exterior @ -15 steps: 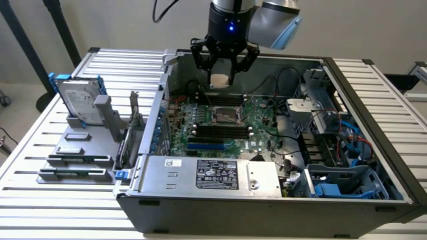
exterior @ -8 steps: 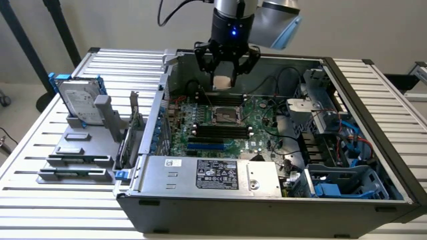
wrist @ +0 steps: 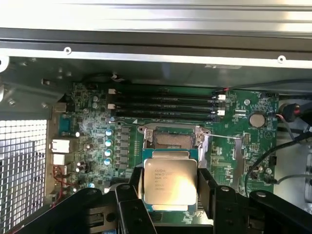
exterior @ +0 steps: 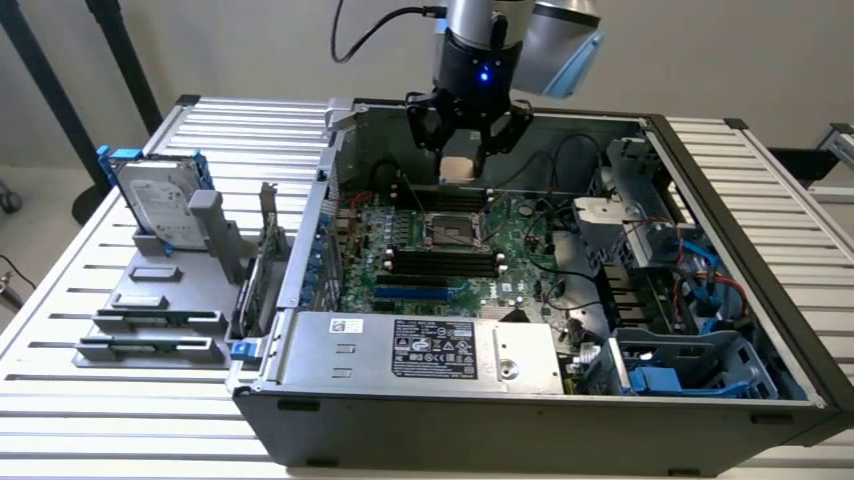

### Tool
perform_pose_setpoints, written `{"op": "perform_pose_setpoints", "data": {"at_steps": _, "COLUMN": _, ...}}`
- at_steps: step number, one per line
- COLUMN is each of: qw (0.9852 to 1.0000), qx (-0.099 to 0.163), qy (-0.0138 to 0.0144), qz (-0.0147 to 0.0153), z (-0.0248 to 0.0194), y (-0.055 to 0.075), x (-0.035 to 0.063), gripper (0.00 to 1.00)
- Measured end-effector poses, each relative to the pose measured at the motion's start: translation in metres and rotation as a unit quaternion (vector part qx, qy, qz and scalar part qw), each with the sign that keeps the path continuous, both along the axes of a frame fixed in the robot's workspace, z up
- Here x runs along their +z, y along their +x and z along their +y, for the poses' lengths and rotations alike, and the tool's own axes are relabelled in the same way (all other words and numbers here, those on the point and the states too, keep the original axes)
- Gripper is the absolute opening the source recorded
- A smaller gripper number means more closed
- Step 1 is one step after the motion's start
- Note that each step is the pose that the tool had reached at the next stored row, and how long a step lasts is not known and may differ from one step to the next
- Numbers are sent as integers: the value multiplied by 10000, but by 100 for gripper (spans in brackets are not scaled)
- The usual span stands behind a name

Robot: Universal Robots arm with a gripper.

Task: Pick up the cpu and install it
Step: 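Pick up the cpu and move it towards the insertion slot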

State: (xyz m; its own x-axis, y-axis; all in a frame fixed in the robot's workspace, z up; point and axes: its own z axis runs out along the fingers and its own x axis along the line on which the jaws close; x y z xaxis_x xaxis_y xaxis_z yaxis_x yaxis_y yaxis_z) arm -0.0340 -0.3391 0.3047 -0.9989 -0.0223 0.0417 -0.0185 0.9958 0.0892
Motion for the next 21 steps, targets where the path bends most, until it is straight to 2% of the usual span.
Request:
{"op": "perform_pose_setpoints", "data": {"at_steps": 13, "qw": 9999, "qx": -108, "qy": -8, "qz": -5, "z": 100, "y": 4, "x": -230, "gripper": 55}}
{"op": "perform_pose_setpoints", "data": {"at_steps": 21, "qw": 9999, "qx": -116, "qy": -13, "qz": -2, "z": 101, "y": 5, "x": -237, "gripper": 55}}
